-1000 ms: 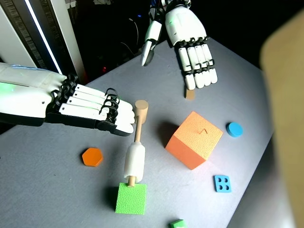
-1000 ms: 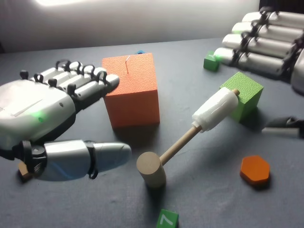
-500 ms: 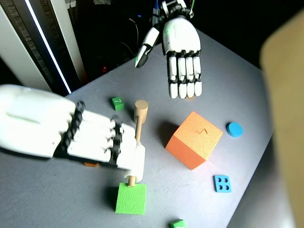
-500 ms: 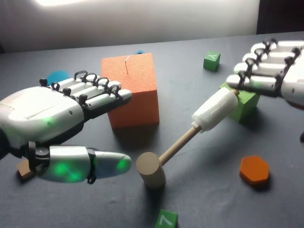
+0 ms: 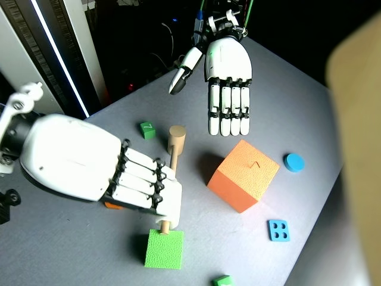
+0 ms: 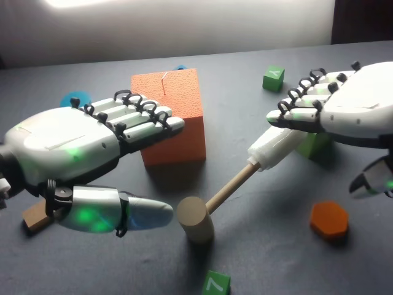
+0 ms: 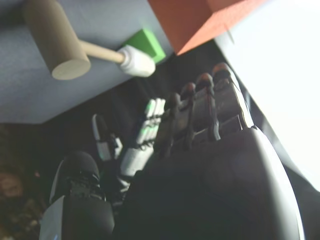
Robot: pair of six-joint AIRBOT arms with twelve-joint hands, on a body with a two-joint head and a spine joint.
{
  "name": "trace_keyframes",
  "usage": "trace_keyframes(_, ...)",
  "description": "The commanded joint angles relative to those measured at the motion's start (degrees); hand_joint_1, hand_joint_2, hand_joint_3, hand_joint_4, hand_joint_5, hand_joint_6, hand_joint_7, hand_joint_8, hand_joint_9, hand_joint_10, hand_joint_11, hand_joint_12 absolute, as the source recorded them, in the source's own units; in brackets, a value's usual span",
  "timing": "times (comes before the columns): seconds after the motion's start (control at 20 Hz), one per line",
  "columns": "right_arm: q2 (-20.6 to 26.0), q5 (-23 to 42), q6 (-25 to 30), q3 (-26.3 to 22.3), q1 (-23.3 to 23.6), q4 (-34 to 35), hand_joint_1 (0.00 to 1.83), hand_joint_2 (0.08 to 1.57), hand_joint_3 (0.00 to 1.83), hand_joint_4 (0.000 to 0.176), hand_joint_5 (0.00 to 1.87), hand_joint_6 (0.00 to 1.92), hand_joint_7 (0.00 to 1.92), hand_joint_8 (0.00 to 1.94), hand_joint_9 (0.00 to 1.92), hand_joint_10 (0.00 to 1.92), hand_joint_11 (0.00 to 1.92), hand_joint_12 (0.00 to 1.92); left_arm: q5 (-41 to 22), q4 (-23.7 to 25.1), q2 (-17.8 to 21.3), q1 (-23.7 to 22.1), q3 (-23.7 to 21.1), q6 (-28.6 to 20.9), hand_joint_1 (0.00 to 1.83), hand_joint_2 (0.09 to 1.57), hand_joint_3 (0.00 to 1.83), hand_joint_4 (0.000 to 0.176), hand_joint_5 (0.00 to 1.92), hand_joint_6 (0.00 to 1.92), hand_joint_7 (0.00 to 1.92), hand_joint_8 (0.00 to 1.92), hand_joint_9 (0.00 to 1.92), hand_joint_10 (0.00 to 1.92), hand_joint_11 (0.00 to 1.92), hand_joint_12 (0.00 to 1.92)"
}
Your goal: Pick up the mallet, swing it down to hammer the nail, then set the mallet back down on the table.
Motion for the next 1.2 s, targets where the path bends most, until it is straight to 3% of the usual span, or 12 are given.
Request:
trace_keyframes(0.0,-0.4,2.9,0.6,0.7,1.0,-1.0,1.13,0.93,0.01,0.000,0.00,0.00,0.00,0.00,0.00,0.00,0.02,0.01,-6.1,-0.3,-0.1,-0.3,0.5,-0.3,0.00,1.12,0.00,0.000,0.04,0.01,0.03,0.01,0.03,0.01,0.03,0.01)
trace_keyframes(0.25,-4.6,2.6,-0.2,3.9,1.9,-1.0,1.16,0.94,0.00,0.000,0.00,0.00,0.00,0.00,0.00,0.00,0.04,0.02,-6.1,1.2,-2.2,-0.5,3.8,-1.2,0.00,1.11,0.00,0.000,0.05,0.01,0.05,0.01,0.04,0.01,0.04,0.02)
trace_keyframes(0.3,-5.4,2.6,-0.4,4.2,2.1,-1.0,1.24,0.95,0.01,0.000,0.00,0.00,0.00,0.00,0.00,0.00,0.01,0.00,-6.1,1.2,-2.7,-0.7,4.5,-1.2,0.00,1.11,0.00,0.000,0.05,0.01,0.04,0.01,0.03,0.01,0.03,0.02)
trace_keyframes(0.4,-7.1,2.5,-0.7,5.3,2.1,-1.0,1.15,0.98,0.01,0.000,0.00,0.00,0.00,0.00,0.00,0.00,0.04,0.02,-5.8,1.2,-3.3,-0.9,5.6,-1.2,0.00,1.11,0.00,0.000,0.05,0.01,0.05,0.01,0.05,0.01,0.04,0.02)
trace_keyframes(1.1,-16.9,4.6,0.2,14.5,-1.5,-1.0,1.21,0.99,0.01,0.000,0.00,0.00,0.00,0.00,0.00,0.00,0.03,0.04,-5.6,1.2,-6.7,-1.2,10.5,-1.4,0.00,1.12,0.00,0.000,0.08,0.01,0.07,0.01,0.07,0.01,0.05,0.03)
trace_keyframes(1.15,-18.5,4.4,0.2,16.0,-1.8,-1.0,1.20,1.01,0.00,0.000,0.01,0.00,0.00,0.00,0.00,0.00,0.00,0.17,-5.6,1.1,-6.9,-1.2,10.7,-1.4,0.00,1.12,0.00,0.000,0.08,0.01,0.06,0.01,0.06,0.01,0.06,0.03)
